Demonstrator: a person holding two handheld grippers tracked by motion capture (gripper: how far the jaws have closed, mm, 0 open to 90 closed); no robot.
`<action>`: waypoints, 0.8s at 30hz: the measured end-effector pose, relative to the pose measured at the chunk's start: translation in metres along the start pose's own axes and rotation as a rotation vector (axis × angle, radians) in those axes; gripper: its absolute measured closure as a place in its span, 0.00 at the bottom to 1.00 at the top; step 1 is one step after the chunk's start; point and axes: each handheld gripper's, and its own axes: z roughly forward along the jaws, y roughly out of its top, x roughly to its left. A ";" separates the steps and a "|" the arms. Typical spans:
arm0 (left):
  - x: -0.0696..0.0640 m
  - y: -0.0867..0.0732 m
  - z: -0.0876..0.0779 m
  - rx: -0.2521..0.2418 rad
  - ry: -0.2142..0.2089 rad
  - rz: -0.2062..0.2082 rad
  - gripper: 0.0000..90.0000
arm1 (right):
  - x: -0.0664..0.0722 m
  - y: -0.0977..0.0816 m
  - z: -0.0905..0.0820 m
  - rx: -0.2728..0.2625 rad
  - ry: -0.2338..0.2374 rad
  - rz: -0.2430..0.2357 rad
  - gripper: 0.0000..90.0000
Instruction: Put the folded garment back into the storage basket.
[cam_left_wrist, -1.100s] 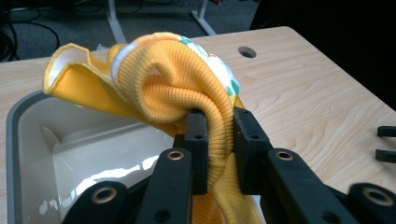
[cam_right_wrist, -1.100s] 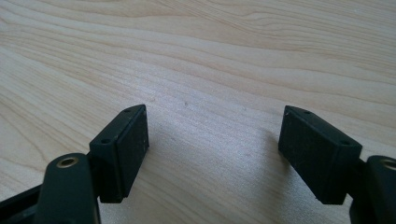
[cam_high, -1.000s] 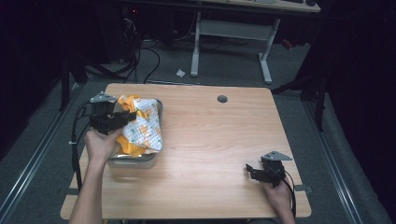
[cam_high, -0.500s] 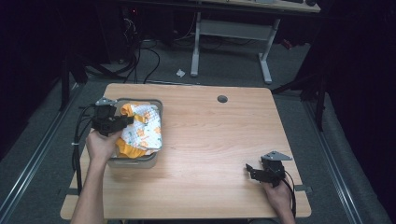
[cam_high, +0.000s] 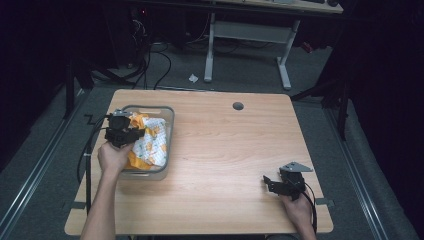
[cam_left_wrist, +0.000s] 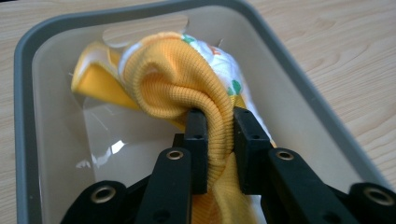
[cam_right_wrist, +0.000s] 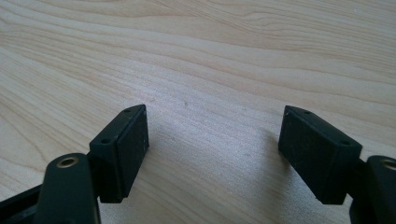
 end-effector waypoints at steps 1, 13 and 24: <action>0.001 0.000 0.002 0.005 0.003 0.002 0.86 | 0.000 0.000 0.000 0.000 0.000 0.000 0.27; 0.008 -0.008 0.020 0.106 0.121 0.003 0.80 | 0.000 0.000 0.000 0.000 -0.001 0.001 0.27; 0.012 -0.012 0.018 0.077 0.155 -0.051 0.50 | 0.000 0.000 0.000 0.000 -0.001 0.001 0.28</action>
